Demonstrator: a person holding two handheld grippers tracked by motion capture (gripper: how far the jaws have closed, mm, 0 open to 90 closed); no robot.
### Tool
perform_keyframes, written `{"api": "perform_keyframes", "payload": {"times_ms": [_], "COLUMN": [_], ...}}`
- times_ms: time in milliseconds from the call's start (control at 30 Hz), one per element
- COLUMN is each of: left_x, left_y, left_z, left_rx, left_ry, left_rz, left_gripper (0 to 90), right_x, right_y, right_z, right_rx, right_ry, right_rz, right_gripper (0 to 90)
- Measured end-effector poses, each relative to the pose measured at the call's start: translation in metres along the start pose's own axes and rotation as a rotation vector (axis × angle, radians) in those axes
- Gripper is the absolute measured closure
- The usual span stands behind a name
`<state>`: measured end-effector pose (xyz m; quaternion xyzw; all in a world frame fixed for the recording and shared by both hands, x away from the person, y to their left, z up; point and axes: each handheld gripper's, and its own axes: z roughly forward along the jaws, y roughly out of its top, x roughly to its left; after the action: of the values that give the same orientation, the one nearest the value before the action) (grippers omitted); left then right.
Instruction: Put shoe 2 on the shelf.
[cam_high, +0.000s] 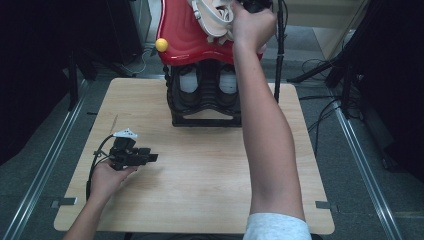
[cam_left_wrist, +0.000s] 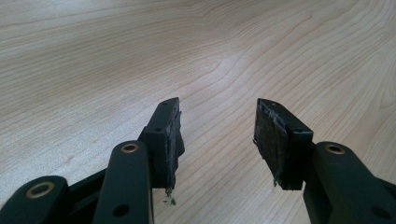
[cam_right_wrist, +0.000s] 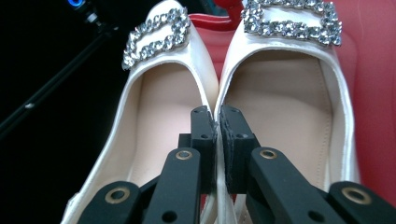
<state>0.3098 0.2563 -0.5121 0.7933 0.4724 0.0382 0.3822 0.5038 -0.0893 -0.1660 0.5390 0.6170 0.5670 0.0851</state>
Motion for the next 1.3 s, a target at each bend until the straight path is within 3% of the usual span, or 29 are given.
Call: {"api": "perform_keyframes", "payload": {"times_ms": [167, 333, 533, 733, 900, 1300], "left_x": [0.000, -0.001, -0.001, -0.001, -0.001, -0.001], "left_y": [0.000, 0.000, 0.000, 0.001, 0.001, 0.001], "left_z": [0.000, -0.001, -0.001, -0.001, 0.000, 0.000], "left_rx": [-0.004, -0.010, -0.010, -0.006, -0.001, -0.002], "left_ry": [-0.003, -0.004, -0.005, -0.005, -0.005, -0.004], "left_rz": [-0.002, 0.000, -0.001, 0.003, 0.003, 0.003], "left_gripper": [51.3, 51.3, 51.4, 51.4, 51.4, 51.3], "right_x": [0.011, 0.016, 0.013, 0.017, 0.015, 0.016], "right_y": [-0.007, -0.014, -0.020, -0.020, -0.018, -0.015], "right_z": [0.014, 0.026, 0.030, 0.030, 0.027, 0.021], "right_rx": [-0.018, 0.001, -0.006, -0.002, 0.002, -0.004], "right_ry": [-0.053, -0.081, -0.073, -0.090, -0.065, -0.035], "right_rz": [-0.018, -0.015, -0.001, -0.042, -0.024, -0.096], "right_gripper": [86.2, 86.1, 85.8, 81.0, 75.8, 66.0]}}
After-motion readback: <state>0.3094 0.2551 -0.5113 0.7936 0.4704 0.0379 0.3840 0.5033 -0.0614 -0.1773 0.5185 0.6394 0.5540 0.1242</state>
